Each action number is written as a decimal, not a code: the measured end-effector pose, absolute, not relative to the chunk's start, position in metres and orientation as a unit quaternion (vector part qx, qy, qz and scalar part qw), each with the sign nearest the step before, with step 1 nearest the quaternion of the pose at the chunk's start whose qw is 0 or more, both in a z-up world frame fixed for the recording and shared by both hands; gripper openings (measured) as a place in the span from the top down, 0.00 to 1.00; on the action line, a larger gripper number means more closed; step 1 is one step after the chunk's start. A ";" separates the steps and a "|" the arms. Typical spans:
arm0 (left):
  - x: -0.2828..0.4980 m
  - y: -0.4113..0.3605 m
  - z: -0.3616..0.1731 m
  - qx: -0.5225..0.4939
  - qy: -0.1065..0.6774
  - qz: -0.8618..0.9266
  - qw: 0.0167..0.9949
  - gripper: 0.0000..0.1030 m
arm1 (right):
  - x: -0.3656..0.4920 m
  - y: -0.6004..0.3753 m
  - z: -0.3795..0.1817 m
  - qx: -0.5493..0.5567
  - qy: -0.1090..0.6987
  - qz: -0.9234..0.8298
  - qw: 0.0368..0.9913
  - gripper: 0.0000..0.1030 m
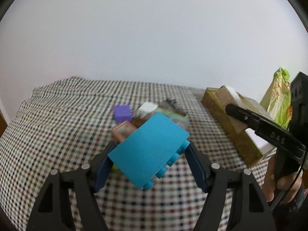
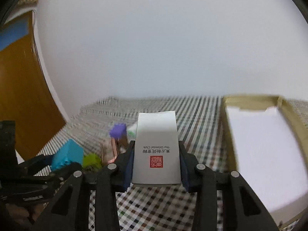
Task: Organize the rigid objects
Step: 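Carry the blue brick and white box into the gold tray with both tools, then open both tools to release the items and withdraw from the tray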
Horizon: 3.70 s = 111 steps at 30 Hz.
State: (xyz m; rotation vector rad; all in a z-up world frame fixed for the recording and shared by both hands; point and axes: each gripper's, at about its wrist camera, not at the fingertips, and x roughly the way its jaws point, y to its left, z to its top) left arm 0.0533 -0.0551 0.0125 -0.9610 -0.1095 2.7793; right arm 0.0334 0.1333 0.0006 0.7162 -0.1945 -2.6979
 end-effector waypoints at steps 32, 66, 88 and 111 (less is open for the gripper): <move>0.005 0.176 0.016 -0.318 0.006 0.918 0.237 0.30 | 0.020 0.323 -0.006 0.264 -0.043 -0.962 -0.059 0.58; -0.005 0.190 -0.003 -0.363 0.036 0.904 0.222 0.29 | -0.002 0.326 -0.022 0.303 -0.047 -0.951 -0.043 0.57; 0.002 0.108 0.004 -0.273 -0.003 0.956 0.107 0.00 | 0.043 0.363 0.005 0.174 -0.147 -0.967 -0.111 0.17; 0.020 0.085 0.003 -0.232 0.049 0.969 0.075 0.00 | 0.056 0.327 0.009 0.105 -0.105 -0.973 -0.174 0.17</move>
